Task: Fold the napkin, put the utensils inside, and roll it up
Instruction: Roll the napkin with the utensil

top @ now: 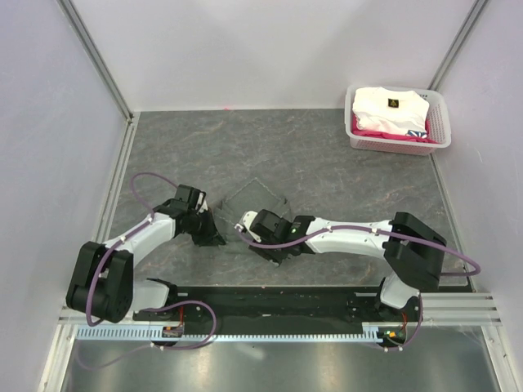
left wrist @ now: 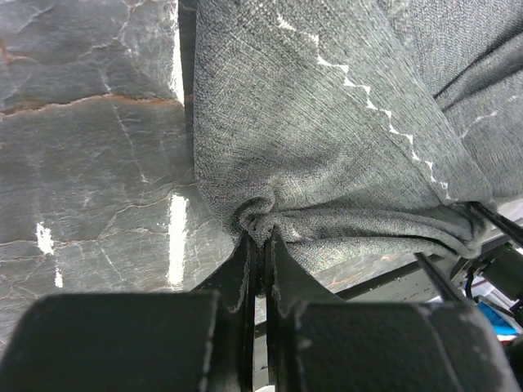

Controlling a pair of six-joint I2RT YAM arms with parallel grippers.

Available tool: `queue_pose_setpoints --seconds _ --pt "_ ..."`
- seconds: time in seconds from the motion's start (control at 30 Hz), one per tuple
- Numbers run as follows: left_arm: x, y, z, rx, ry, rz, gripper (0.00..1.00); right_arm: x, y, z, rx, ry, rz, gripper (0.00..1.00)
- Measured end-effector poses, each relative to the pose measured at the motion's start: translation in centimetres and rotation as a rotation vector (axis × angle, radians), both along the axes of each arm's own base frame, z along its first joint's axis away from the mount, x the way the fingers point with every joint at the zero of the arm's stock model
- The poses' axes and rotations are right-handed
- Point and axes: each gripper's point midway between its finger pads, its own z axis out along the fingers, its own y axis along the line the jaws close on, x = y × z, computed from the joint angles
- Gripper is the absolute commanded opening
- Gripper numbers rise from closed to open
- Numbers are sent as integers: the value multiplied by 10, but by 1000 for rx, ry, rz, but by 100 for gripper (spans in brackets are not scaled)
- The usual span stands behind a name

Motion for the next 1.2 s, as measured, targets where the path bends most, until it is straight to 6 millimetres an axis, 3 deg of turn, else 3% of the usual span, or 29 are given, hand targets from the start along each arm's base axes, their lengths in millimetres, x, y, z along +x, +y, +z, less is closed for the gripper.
queue_pose_setpoints --seconds 0.2,0.3,0.53,0.8,1.2 --pt "4 -1 2 1 -2 -10 2 -1 -5 -15 -49 13 5 27" --pt "7 -2 4 2 -8 -18 2 -8 -6 -23 -67 56 23 21" --pt "14 -1 6 19 -19 -51 2 -32 10 -28 -79 264 109 15" --pt "17 0 4 41 -2 -91 2 -65 30 -27 19 536 176 10" --pt "18 -1 4 48 40 -118 2 -65 25 -28 205 809 136 11"
